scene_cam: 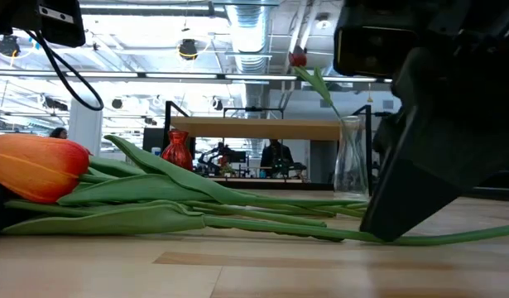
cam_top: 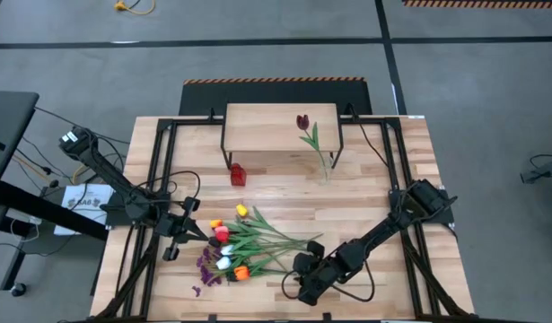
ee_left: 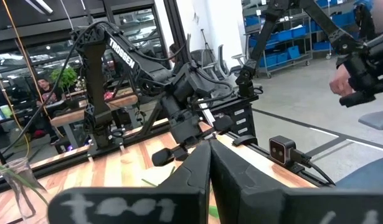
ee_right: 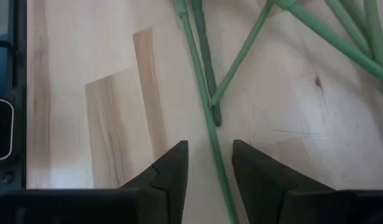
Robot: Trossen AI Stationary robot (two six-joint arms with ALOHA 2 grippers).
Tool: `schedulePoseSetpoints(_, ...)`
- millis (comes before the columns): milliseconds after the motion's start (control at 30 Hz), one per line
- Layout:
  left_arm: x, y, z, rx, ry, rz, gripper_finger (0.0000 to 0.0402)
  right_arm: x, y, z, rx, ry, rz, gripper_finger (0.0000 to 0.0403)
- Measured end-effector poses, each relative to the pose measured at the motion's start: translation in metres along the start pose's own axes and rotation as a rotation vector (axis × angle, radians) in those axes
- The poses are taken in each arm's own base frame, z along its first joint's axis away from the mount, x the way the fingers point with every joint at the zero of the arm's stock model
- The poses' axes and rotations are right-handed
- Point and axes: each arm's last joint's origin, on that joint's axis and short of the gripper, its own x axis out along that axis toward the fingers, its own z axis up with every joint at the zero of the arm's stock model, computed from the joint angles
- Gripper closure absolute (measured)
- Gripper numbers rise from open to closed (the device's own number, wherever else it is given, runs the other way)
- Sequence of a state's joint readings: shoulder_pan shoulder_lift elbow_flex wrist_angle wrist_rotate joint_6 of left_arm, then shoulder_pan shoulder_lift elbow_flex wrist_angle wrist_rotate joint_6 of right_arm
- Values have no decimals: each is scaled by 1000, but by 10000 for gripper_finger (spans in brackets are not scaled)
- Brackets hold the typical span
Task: Pick and place flowers into a vace then onto a shelf
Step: Put the black flower into the transparent vase
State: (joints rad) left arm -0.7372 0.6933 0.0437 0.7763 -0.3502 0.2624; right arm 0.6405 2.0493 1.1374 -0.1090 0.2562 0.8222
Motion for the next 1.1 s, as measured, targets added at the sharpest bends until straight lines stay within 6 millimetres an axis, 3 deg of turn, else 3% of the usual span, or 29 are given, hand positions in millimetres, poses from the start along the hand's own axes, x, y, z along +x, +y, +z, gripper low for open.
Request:
schedulePoseSetpoints(400, 0, 0, 0, -6, 0, 0, 401, 10, 0, -7, -10, 5, -20, 295)
schedulePoseSetpoints(700, 0, 0, 0, -7, 0, 1, 401, 10, -3, -8, -52, 5, -66, 387)
schedulePoseSetpoints(867, 0, 0, 0, -11, 0, 1, 401, 10, -3, -9, -51, 4, -73, 398)
schedulePoseSetpoints(1100, 0, 0, 0, -23, 0, 0, 401, -8, 8, 1, -128, 50, -62, 401)
